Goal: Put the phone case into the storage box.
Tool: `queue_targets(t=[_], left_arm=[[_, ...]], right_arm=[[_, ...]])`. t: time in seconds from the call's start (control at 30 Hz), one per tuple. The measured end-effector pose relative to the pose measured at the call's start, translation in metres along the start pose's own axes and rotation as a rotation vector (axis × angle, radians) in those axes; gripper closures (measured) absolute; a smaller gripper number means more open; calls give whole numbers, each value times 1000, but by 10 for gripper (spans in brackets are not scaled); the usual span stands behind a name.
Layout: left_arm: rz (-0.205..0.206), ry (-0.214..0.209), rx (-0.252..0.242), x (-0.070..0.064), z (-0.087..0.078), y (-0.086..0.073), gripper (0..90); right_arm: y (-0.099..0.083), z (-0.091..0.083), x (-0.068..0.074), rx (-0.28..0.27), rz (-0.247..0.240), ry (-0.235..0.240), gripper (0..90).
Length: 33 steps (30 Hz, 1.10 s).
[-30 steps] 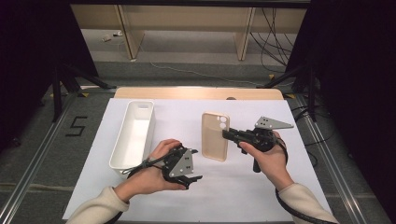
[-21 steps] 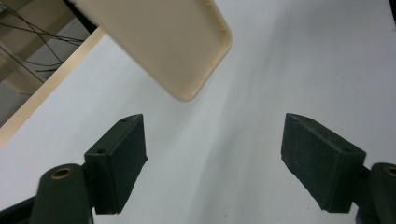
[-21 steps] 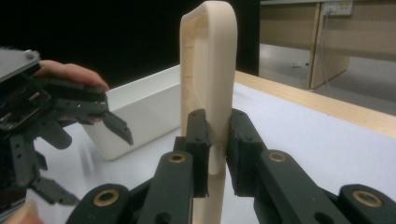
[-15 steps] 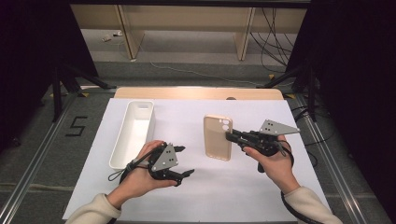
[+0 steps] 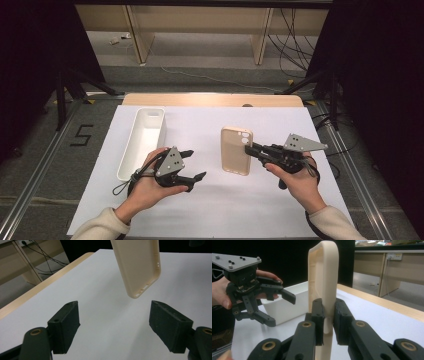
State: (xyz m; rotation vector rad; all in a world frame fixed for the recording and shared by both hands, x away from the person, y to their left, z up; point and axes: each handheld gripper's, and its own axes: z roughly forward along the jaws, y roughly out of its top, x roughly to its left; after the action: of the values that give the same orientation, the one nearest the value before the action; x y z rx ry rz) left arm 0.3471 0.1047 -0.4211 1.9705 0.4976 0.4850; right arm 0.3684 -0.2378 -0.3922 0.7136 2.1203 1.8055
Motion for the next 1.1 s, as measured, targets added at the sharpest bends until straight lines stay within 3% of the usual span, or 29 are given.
queue_targets(t=[0.53,1.1], left_arm=[[-64,9,-53,1,-2,8,252],[-111,10,-137,-5,10,40,320]], right_arm=[[-7,-12,4,-23,-9,-1,808],[-9,-16,4,-26,-11,-26,807]])
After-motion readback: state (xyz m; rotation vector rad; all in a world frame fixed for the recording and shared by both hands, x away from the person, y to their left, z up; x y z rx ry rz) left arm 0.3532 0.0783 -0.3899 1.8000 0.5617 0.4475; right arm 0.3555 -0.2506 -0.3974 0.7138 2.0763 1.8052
